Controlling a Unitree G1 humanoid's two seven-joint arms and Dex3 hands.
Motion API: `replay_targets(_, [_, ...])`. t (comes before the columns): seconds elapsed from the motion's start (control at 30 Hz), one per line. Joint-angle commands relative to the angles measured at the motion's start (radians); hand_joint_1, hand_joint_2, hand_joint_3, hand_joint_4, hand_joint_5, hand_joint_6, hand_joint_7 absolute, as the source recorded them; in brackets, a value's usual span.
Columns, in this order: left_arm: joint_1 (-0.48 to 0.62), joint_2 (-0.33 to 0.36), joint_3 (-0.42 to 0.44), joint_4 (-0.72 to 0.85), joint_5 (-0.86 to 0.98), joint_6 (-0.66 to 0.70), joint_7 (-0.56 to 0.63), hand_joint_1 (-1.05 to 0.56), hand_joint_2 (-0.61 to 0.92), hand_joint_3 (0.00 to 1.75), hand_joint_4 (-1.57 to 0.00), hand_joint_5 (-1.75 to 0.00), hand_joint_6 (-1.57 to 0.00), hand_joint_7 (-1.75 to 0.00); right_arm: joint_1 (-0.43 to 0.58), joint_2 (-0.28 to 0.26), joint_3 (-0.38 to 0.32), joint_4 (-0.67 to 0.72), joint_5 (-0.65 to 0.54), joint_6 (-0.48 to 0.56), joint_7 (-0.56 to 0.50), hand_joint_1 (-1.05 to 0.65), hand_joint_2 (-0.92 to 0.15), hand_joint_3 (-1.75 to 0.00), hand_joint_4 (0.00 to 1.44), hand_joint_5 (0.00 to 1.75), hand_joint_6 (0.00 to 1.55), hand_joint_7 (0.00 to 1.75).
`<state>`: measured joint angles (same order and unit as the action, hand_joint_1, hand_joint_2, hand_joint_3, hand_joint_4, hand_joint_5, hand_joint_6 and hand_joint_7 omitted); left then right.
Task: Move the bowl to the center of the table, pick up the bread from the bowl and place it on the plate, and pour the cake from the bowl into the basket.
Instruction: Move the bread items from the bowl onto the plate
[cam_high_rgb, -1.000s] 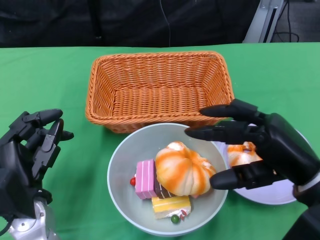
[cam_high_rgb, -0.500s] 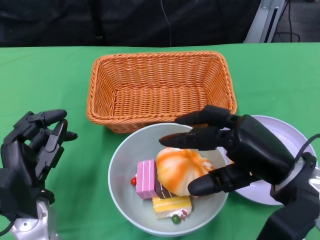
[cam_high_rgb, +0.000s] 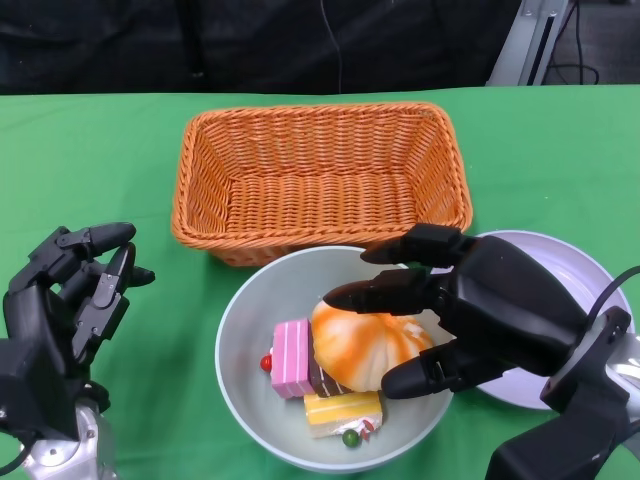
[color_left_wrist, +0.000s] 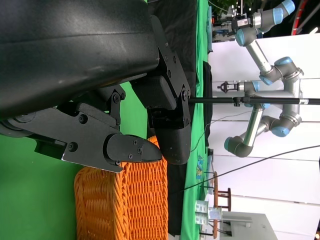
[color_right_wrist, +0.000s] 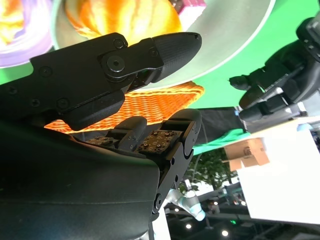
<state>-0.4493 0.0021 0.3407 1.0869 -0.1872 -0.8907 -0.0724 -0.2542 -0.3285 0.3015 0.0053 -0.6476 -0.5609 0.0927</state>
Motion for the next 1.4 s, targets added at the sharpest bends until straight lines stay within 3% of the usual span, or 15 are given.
replay_targets(0.03, [0.016, 0.015, -0.003, 0.000, 0.006, -0.022, 0.007, -0.21, 0.92, 0.28, -0.82, -1.23, -0.94, -0.75, 0.006, -0.026, 0.009, -0.033, -0.026, 0.019, 0.019, -1.01, -0.92, -0.18, 0.61, 0.26, 0.54, 0.00])
replay_targets(0.47, [0.022, 0.009, -0.006, -0.013, -0.004, -0.018, 0.005, -0.21, 0.92, 0.27, -0.81, -1.26, -0.93, -0.76, -0.011, -0.043, 0.042, -0.065, -0.118, 0.069, 0.034, -1.05, -0.92, -0.25, 0.57, 0.14, 0.42, 0.00])
replay_targets(1.03, [0.026, 0.004, -0.013, -0.008, -0.009, -0.042, 0.000, -0.23, 0.92, 0.27, -0.81, -1.24, -0.93, -0.77, -0.024, -0.041, 0.103, -0.066, -0.297, 0.086, -0.070, -1.05, -0.92, -0.26, 0.52, 0.06, 0.39, 0.00])
replay_targets(1.4, [0.032, 0.005, -0.013, -0.007, -0.004, -0.050, 0.005, -0.25, 0.92, 0.26, -0.81, -1.24, -0.93, -0.79, -0.099, -0.048, 0.143, 0.050, -0.384, 0.098, -0.169, -1.05, -0.92, -0.23, 0.57, 0.07, 0.45, 0.02])
